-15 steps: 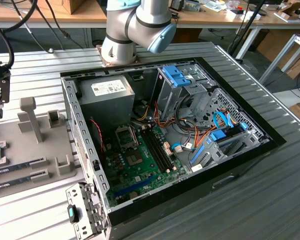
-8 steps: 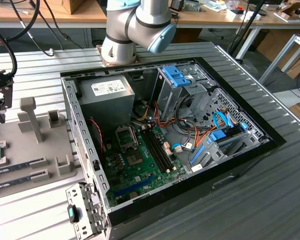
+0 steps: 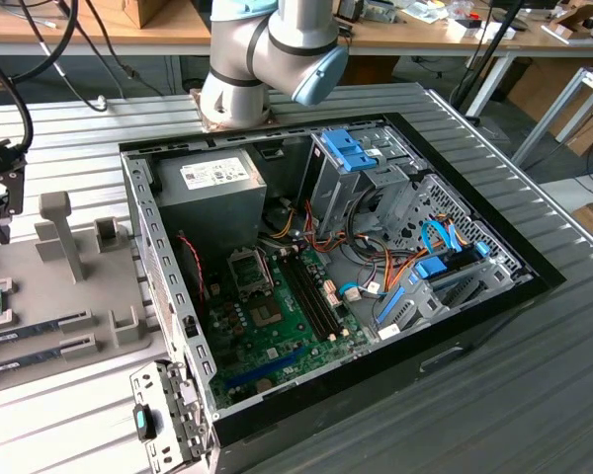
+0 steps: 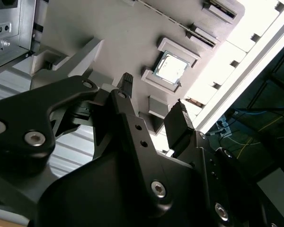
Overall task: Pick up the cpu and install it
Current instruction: 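Pick up the cpu and move it towards the insertion slot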
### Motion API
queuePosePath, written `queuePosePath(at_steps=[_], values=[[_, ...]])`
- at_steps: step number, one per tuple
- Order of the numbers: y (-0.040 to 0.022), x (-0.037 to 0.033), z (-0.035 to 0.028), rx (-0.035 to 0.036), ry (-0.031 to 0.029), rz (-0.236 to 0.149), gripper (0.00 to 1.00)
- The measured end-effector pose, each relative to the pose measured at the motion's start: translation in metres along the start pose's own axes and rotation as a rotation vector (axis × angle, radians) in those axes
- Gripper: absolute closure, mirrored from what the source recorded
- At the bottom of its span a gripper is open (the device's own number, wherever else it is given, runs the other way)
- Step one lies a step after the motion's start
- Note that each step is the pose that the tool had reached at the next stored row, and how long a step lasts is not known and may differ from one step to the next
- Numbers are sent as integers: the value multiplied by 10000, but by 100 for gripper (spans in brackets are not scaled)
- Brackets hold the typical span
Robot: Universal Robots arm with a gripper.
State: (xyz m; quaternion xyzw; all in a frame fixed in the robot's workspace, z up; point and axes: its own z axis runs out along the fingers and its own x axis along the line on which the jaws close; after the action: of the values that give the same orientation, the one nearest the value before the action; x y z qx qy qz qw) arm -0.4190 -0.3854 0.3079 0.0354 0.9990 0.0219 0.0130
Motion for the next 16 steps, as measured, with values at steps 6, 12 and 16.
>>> queuePosePath(at_steps=[6, 12, 16], values=[[-2, 25, 12, 531, -38, -19, 46], [-4, 43, 29, 533, -36, -19, 46], [-4, 46, 38, 532, -37, -19, 46]])
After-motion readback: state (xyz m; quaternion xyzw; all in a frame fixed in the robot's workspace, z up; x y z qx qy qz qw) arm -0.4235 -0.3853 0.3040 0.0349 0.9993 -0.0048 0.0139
